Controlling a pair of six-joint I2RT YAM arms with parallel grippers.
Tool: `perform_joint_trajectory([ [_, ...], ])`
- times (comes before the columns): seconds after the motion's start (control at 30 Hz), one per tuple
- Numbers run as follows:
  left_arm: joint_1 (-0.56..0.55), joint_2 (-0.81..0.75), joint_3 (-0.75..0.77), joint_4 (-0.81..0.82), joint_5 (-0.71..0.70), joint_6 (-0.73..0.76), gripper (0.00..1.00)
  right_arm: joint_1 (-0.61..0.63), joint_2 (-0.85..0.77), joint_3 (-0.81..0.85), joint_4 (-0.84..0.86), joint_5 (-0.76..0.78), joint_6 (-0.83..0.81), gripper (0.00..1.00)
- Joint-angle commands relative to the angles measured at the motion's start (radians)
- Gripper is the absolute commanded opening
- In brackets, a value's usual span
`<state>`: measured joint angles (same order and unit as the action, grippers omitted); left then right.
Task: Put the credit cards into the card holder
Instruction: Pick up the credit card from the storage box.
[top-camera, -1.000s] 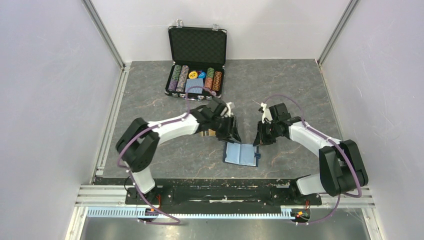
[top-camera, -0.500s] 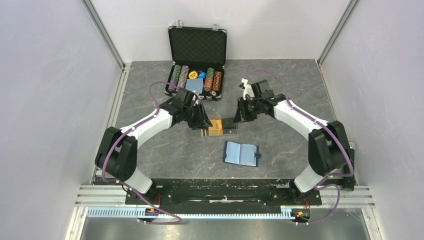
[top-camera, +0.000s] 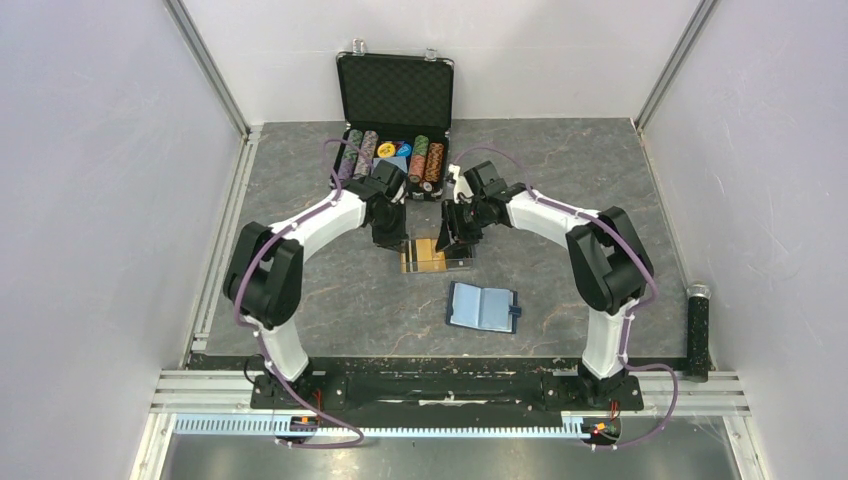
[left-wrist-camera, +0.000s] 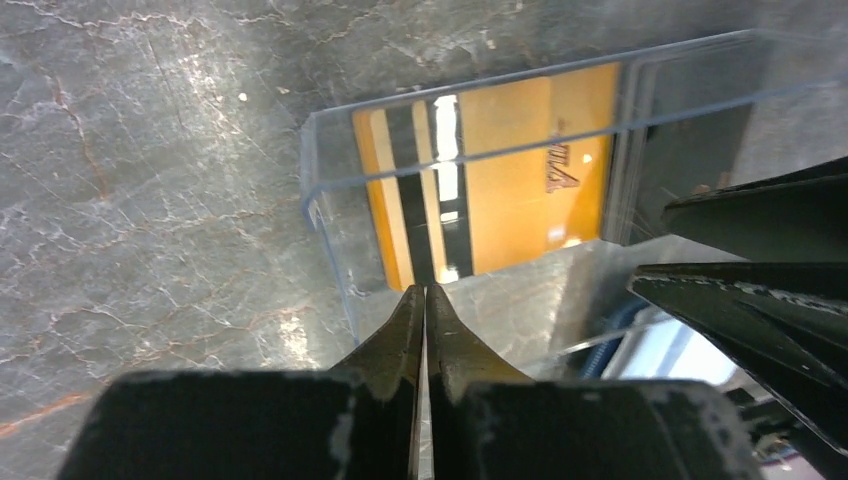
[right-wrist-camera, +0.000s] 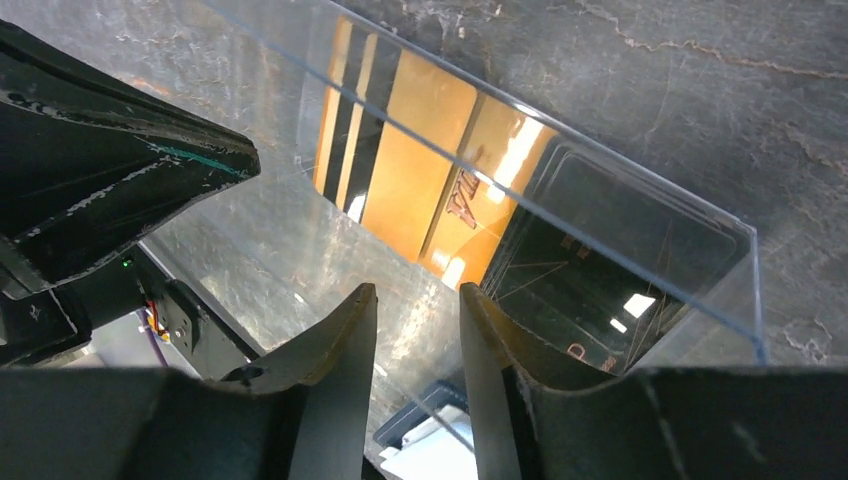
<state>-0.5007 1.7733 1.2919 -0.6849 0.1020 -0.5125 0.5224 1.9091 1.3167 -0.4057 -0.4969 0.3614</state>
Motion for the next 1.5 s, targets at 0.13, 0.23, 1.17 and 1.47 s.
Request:
perform_joint_trajectory([
  [0.13, -0.018, 0.119, 0.114, -0.084, -0.088, 0.116, 0.04, 0.021, 0.07, 0.057, 0.095, 0.002, 0.049, 0.45],
  [0.23, -0.025, 0.145, 0.122, -0.084, -0.097, 0.123, 0.03, 0.027, 0.086, 0.058, 0.102, 0.009, 0.055, 0.48],
  [1.17, -0.078, 0.272, 0.159, -0.079, -0.065, 0.106, 0.02, 0.05, 0.225, 0.051, 0.136, 0.018, 0.109, 0.51],
  [1.47, -0.078, 0.28, 0.152, -0.072, -0.05, 0.101, 0.02, 0.05, 0.17, -0.002, 0.272, -0.12, 0.233, 0.37],
])
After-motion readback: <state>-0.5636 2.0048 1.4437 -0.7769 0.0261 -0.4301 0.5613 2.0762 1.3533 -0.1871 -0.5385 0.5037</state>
